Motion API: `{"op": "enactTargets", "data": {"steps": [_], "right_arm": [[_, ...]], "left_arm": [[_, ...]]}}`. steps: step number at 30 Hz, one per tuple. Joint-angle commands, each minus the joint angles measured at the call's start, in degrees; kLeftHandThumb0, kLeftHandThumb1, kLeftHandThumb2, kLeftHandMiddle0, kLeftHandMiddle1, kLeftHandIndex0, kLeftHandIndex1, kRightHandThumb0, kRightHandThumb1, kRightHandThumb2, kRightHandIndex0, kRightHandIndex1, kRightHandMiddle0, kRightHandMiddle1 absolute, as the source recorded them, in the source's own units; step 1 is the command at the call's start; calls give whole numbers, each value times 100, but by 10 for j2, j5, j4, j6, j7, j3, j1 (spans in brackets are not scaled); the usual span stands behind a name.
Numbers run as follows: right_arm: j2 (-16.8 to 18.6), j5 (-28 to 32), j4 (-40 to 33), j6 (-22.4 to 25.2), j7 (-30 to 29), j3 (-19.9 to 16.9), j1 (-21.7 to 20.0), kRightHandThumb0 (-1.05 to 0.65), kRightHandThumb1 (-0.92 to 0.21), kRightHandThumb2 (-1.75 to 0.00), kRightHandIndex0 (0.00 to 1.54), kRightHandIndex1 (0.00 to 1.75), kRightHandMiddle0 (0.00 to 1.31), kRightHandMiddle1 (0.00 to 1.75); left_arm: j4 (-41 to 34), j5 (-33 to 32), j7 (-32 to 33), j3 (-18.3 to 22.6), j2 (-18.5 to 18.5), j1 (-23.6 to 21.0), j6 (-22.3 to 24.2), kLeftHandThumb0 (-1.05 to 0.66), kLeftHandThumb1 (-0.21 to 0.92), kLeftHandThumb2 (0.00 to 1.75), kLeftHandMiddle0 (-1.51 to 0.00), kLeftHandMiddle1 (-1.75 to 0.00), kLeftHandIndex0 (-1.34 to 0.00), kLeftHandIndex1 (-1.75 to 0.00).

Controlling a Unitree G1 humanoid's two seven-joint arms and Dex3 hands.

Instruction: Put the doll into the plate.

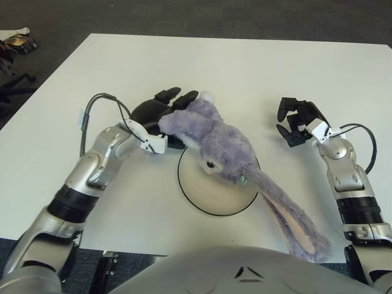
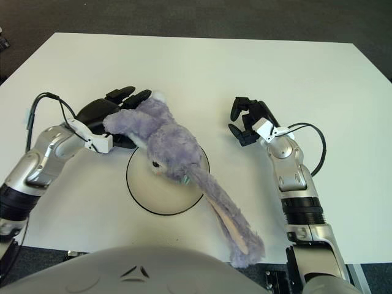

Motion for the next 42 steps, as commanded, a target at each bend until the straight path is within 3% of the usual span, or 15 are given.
{"op": "enactTargets", "data": {"steps": [1, 6, 8, 9, 10, 11, 12, 14, 17, 18, 19, 23, 29, 34, 42], "right_arm": [[-6, -2, -6, -6, 2, 0, 5, -54, -16, -150, 125, 175, 74, 175], [-5, 2, -6, -4, 4, -1, 6, -54, -16, -151, 126, 175, 74, 175], [-5, 3, -5, -2, 4, -2, 6, -54, -16, -151, 126, 175, 74, 175], [-5, 3, -5, -2, 5, -2, 6, -54, -16, -151, 126, 175, 74, 175], [-5, 3, -6, -2, 5, -2, 6, -54, -16, -151, 125, 175, 74, 175], [-5, 3, -6, -2, 4, -2, 7, -54, -16, -151, 125, 175, 74, 175], [-5, 3, -6, -2, 4, -2, 7, -54, -16, -151, 125, 175, 74, 175], [-5, 3, -7, -2, 4, -2, 8, -54, -16, -151, 125, 175, 74, 175], [-4, 3, -6, -2, 3, -2, 8, -54, -16, -151, 125, 175, 74, 175], [-4, 3, -6, -2, 2, -2, 9, -54, -16, -151, 125, 175, 74, 175], [-3, 2, -6, -3, 2, -2, 9, -54, -16, -151, 125, 175, 74, 175], [-3, 1, -5, -4, -1, -2, 10, -54, -16, -151, 126, 175, 74, 175], [-2, -1, -4, -6, -3, -2, 11, -54, -16, -151, 127, 175, 74, 175], [-3, -1, -3, -7, -2, -2, 11, -54, -16, -151, 127, 175, 74, 175], [-4, 7, 1, -8, 5, -2, 11, -54, -16, -150, 124, 175, 74, 175]], "left_arm": [[37, 14, 41, -11, -22, 12, -4, -93, 91, 32, -16, -6, 0, -48], [53, 16, 74, -11, -41, 16, -4, -90, 90, 29, -24, -18, 0, -66], [58, 10, 83, -11, -46, 17, -9, -89, 90, 27, -17, -43, 0, -70], [60, 9, 89, -11, -49, 18, -11, -89, 90, 26, -12, -65, 0, -73], [62, 8, 93, -11, -51, 19, -13, -88, 90, 26, -7, -99, 0, -79], [62, 9, 98, -11, -53, 19, -13, -88, 90, 26, -6, -112, 0, -81], [63, 10, 101, -12, -54, 20, -14, -88, 90, 26, -4, -135, 0, -91], [65, 10, 109, -12, -56, 20, -17, -87, 90, 27, -6, -158, -2, -109], [73, 1, 126, -10, -58, 19, -37, -82, 89, 29, -17, -168, -7, -132], [76, -2, 130, -9, -59, 18, -44, -74, 83, 39, -27, -171, -14, -153], [82, -12, 136, -8, -60, 17, -58, -72, 82, 41, -29, -172, -15, -157], [108, -55, 154, -4, -63, 13, -118, -48, 59, 90, -57, -174, -39, -170], [141, -91, 160, -1, -64, 5, -178, -43, 52, 105, -77, -175, -45, -174], [154, -104, 151, 3, -64, 0, -200, -43, 47, 112, -89, -175, -49, -175], [116, -127, 100, 22, -58, 0, -154, -46, 35, 127, -103, -175, -58, -175]]}}
